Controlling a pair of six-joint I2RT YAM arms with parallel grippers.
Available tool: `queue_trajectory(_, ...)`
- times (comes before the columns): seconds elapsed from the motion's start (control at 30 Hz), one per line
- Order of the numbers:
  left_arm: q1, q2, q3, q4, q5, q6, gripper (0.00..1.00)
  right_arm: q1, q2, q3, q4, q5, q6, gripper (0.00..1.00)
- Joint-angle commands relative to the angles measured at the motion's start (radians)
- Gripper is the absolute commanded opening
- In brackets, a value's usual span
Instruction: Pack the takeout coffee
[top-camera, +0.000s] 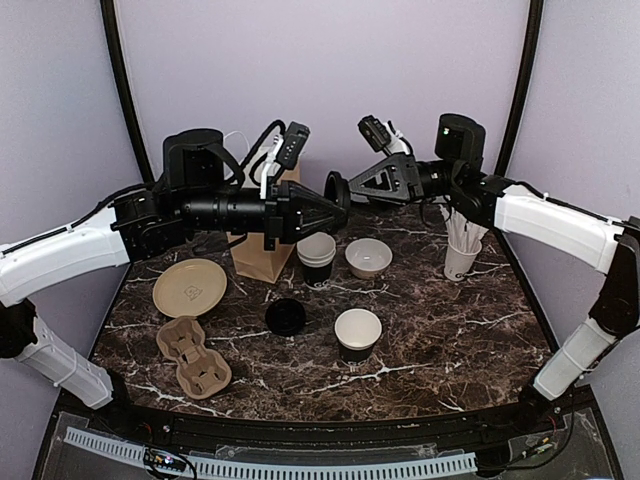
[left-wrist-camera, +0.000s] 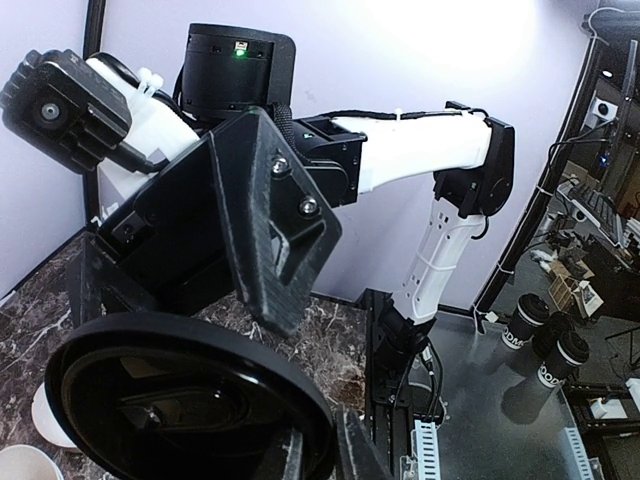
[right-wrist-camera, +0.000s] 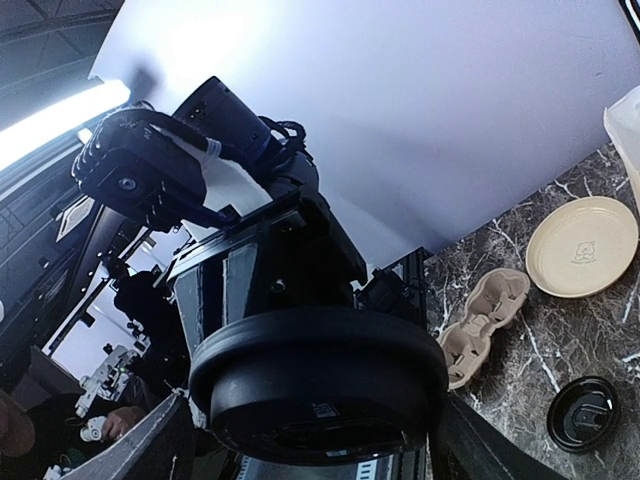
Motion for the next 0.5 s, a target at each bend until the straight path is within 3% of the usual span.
queue_trajectory(0.0, 0.007, -0.006, 0.001, 0.021, -0.003, -0.001, 0.14, 0.018, 0.009, -0.004, 0.061, -0.027, 0.023, 0.83)
queue_trajectory(0.23, 0.008, 0.001, 0.002, 0.020, -0.003, 0.000, 0.14, 0.029, 0.021, -0.002, 0.056, -0.031, 0.025, 0.84)
queue_trajectory(0.47, 0.007, 0.009, 0.005, 0.023, -0.003, 0.004, 0.15, 0.032, 0.037, 0.003, 0.051, -0.028, 0.018, 0.73)
